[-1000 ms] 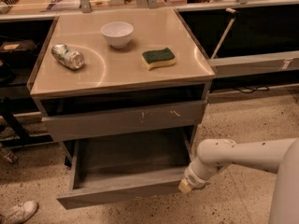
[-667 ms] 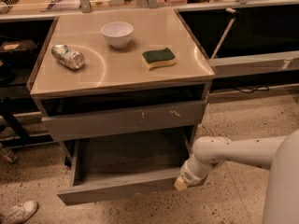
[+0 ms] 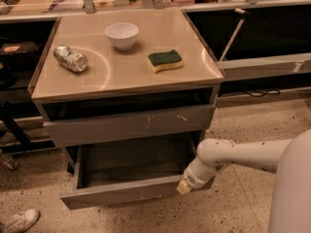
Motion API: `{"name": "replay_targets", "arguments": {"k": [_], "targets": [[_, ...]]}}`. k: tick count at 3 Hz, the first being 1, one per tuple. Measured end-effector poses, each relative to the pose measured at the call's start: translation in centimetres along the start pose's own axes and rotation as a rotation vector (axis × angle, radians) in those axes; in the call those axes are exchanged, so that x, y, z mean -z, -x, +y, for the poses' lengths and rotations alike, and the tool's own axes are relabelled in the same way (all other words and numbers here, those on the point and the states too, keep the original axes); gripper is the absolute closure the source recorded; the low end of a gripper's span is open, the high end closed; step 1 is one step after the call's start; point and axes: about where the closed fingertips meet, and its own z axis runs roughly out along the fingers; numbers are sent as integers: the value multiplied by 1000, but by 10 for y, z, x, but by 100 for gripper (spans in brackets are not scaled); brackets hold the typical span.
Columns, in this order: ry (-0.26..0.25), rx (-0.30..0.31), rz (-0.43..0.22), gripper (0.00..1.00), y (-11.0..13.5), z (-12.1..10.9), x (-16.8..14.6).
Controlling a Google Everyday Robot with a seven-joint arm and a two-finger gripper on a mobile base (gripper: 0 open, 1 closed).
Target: Close middle drawer
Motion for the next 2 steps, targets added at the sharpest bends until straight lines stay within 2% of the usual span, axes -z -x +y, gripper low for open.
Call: {"name": "replay_targets", "arguments": {"k": [2], "targets": [[-9,7,-15,100,10,-6,5]]}}
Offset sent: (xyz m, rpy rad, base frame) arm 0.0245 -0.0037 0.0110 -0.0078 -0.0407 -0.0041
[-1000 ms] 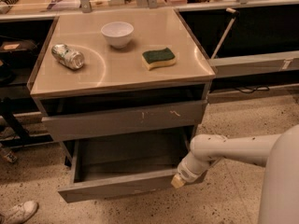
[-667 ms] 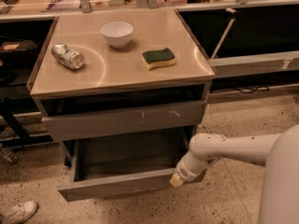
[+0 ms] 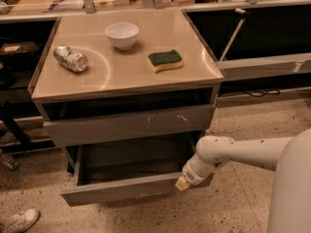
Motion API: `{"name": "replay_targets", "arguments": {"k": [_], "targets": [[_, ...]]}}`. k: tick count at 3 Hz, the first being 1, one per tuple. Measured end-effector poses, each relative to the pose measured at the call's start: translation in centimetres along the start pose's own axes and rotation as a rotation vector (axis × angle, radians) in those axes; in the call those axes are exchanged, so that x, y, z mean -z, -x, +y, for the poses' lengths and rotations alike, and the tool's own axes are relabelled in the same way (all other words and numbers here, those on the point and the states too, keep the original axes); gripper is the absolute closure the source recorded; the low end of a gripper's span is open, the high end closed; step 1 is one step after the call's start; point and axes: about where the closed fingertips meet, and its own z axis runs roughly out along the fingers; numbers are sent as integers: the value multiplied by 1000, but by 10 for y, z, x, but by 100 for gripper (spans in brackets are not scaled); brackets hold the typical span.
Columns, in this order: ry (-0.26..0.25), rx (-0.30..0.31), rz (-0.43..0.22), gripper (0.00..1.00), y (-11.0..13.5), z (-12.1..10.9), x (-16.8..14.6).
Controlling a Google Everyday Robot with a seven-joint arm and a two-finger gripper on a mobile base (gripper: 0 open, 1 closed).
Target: Close middle drawer
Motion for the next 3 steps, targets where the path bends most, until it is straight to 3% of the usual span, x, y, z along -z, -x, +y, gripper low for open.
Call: {"name": "replay_targets", "arguments": {"k": [3], "targets": [[-46,-17,-1,100,20,-20,1]]}}
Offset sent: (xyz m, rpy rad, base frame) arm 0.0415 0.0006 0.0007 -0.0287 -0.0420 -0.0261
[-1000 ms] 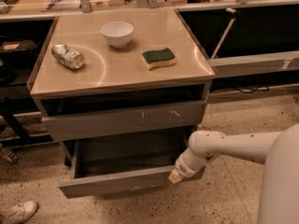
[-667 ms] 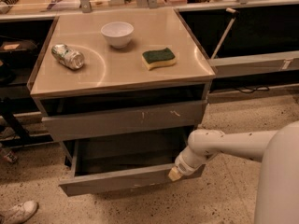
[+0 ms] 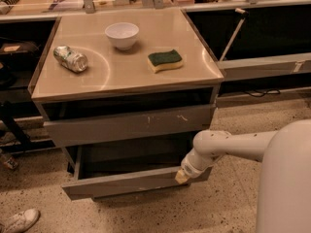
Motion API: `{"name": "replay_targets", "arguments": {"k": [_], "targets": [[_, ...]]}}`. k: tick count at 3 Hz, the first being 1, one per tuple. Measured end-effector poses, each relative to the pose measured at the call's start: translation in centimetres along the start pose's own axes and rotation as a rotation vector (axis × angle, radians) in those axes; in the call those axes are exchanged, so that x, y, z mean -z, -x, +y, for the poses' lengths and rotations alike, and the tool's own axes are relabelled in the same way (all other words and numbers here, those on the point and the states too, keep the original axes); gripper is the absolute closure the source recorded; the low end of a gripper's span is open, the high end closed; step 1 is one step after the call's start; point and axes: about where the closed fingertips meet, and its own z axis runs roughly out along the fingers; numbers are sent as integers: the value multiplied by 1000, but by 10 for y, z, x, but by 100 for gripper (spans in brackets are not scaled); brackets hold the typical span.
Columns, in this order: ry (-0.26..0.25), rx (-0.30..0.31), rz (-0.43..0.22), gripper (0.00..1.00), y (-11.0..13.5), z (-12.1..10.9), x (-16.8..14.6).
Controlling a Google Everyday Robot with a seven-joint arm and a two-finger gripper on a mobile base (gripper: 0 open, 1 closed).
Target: Close middle drawer
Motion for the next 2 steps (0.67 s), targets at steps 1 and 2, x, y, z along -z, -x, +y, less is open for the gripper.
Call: {"name": "replay_targets", "arguments": {"k": [1,2], "targets": [[-13,-53,-48,100,0,-9,6],[-60,-136,-132,100,9,-34,20]]}}
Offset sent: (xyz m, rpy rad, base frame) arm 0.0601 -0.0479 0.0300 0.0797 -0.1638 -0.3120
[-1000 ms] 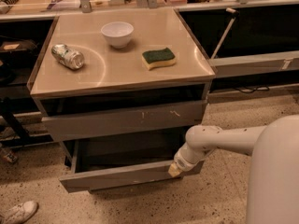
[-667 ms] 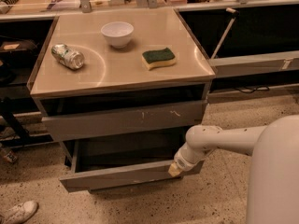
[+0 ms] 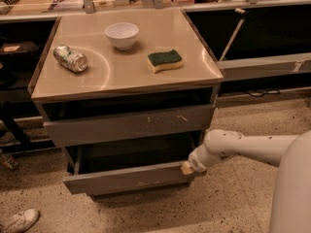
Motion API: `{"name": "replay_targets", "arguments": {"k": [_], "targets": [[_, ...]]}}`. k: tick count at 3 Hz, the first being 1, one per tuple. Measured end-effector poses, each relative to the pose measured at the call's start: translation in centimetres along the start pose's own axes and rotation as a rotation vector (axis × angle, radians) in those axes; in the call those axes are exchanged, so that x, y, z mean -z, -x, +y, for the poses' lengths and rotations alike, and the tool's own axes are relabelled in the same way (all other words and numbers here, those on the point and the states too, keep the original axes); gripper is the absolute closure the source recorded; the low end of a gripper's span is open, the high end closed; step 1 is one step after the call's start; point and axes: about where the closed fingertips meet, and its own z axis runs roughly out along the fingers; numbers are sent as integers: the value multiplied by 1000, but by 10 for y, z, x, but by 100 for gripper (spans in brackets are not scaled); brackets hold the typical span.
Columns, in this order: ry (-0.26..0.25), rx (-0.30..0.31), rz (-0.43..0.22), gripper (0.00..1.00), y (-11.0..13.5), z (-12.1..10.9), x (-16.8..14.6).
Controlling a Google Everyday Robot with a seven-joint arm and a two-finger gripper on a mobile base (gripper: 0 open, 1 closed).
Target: Close middle drawer
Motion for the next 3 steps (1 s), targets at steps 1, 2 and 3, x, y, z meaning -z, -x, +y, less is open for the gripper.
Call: {"name": "replay_targets", "arguments": {"k": [1,2,3], "targets": [[-20,-47,-37,100,8,-13,0],[-20,-47,-37,100,8,-13,0],[-43,-94,-38,100,8,-26,-9]]}}
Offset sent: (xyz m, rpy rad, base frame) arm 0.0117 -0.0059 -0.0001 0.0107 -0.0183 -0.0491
